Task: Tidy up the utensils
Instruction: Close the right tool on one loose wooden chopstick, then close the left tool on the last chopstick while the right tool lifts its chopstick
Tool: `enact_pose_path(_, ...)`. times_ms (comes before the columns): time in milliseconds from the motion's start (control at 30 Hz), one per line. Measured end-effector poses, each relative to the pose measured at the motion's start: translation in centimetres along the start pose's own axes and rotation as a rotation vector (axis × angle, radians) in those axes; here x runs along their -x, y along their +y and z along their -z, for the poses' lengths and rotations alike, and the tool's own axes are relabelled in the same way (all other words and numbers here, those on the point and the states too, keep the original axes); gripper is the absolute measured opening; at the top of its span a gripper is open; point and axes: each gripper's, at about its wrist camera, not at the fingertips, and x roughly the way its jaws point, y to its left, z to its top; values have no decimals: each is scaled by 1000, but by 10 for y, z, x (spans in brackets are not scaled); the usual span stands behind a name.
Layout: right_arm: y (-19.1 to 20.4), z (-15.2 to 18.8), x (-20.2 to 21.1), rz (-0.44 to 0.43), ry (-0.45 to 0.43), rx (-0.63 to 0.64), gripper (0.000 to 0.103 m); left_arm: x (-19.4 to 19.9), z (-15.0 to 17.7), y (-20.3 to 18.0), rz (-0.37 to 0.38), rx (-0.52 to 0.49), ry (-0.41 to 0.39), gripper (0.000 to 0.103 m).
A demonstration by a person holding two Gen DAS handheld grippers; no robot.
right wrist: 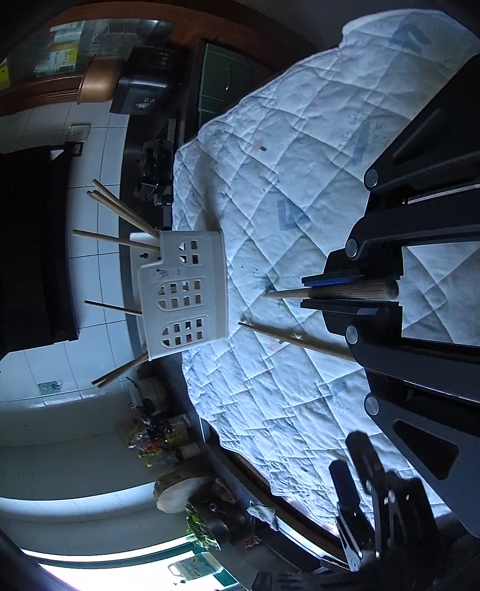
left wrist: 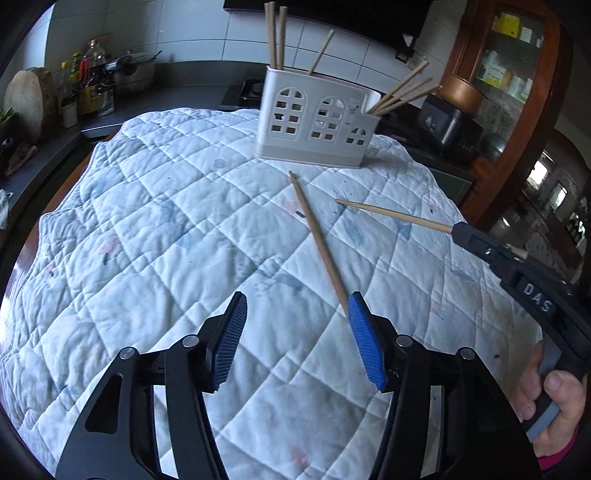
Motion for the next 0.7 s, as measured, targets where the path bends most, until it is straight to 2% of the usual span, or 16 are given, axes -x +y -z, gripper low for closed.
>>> enact_pose_path(133, -10, -5, 12, -7, -28, 5, 7, -28, -7, -18, 19, 0, 48, 40)
enact_pose_path(300, -18, -8, 21, -13, -44, 13, 7, -55, -12, -22, 42, 45, 93, 28)
enact_pose_path(400, -21, -9, 23, -17, -52, 10, 7, -69, -16, -25, 21, 48, 105, 21)
enact_pose_path(533, -23, -9, 22, -23, -50, 8, 7, -80, -20, -23, 12, 73, 125, 17)
enact_pose_path(700, -21, -8, 20, -22, -43, 18, 7, -90, -23, -26, -37, 59, 135, 9)
